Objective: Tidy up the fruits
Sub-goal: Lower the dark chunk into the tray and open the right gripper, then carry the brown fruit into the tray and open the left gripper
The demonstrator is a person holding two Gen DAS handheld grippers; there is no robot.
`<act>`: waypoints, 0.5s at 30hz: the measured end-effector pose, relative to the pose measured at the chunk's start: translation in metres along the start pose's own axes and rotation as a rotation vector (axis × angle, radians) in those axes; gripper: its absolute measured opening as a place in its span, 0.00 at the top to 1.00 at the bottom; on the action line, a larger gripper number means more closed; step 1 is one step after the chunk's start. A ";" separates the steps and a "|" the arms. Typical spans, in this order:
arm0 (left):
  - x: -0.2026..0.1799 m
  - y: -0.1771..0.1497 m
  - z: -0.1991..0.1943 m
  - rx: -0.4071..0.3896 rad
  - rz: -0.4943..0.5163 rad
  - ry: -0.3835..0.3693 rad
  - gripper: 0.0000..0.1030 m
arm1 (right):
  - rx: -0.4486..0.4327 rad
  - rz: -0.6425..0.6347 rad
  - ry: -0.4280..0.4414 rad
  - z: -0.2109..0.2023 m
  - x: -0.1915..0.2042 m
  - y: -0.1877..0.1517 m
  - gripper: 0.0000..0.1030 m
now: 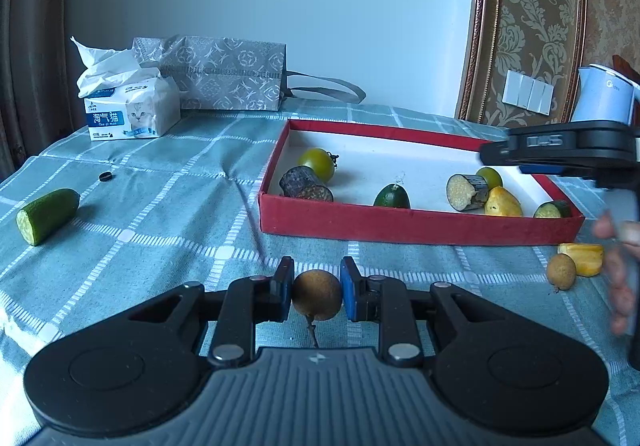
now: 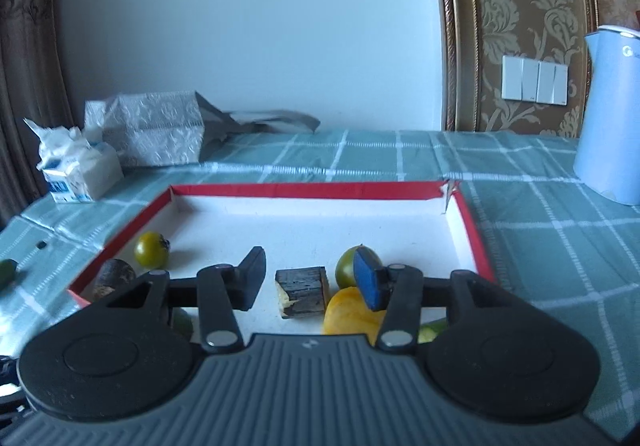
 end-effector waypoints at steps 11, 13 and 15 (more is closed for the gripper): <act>0.000 0.000 -0.001 -0.012 0.029 0.047 0.77 | -0.123 0.096 -0.021 -0.091 -0.052 -0.044 0.41; -0.002 -0.001 -0.003 -0.017 0.043 0.060 0.77 | -0.127 0.133 -0.023 -0.092 -0.062 -0.049 0.41; -0.005 -0.002 -0.004 -0.015 0.064 0.072 0.77 | -0.133 0.168 -0.011 -0.091 -0.067 -0.050 0.41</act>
Point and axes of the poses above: each gripper's, at about its wrist camera, not at the fingertips, and z roughly the way its jaws point, x to its left, y to its top, the point moved 10 cm from there along z, roughly the way its jaws point, and after that the axes turned 9 degrees about -z, right-handed, at the moved point
